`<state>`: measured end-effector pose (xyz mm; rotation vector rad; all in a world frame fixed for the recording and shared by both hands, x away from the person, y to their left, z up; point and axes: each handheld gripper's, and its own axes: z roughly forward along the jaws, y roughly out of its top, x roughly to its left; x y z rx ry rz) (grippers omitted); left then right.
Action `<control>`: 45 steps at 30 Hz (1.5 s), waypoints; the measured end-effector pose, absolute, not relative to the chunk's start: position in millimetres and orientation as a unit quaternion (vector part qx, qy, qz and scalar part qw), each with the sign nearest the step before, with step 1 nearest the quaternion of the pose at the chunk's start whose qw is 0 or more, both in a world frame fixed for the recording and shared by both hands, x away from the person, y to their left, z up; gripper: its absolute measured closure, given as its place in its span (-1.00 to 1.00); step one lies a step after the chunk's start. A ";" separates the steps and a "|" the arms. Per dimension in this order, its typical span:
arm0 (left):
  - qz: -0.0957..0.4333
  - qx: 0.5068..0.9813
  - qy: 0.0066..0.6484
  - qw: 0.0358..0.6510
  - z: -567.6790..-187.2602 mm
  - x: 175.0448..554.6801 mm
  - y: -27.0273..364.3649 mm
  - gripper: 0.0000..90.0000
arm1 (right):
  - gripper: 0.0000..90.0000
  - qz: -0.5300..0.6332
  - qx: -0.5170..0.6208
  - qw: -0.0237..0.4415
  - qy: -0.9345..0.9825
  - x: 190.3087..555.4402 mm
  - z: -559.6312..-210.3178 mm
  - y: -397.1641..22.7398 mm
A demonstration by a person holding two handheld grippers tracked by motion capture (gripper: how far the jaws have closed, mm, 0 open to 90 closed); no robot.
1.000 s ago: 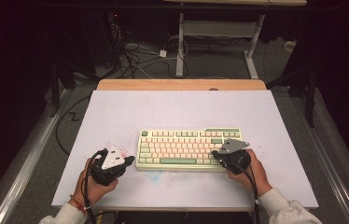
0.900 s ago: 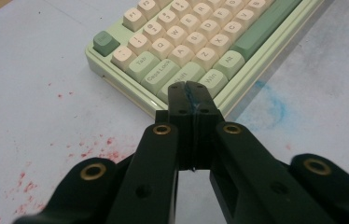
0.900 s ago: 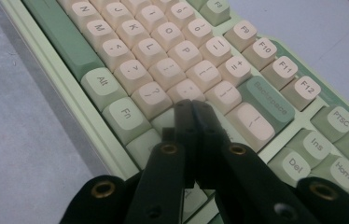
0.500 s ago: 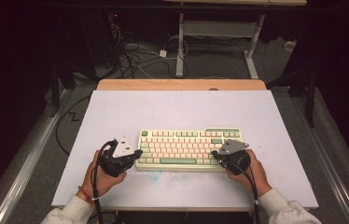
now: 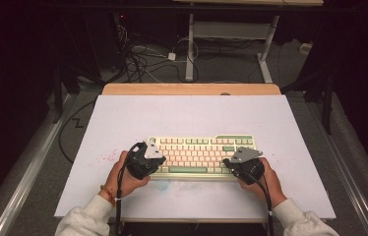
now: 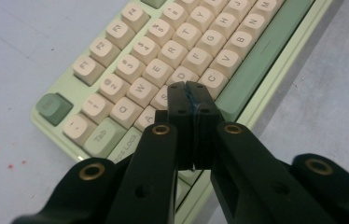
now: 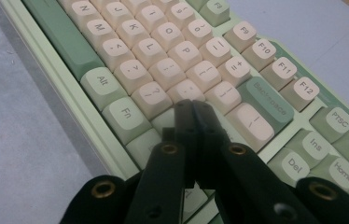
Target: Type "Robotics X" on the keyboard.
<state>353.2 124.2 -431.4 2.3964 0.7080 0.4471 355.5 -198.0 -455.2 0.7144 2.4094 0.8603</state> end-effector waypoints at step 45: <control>0.196 0.897 0.252 0.306 -431.7 360.8 108.5 0.85 | 1.00 0.331 0.258 0.255 0.871 351.3 -443.5 -201.2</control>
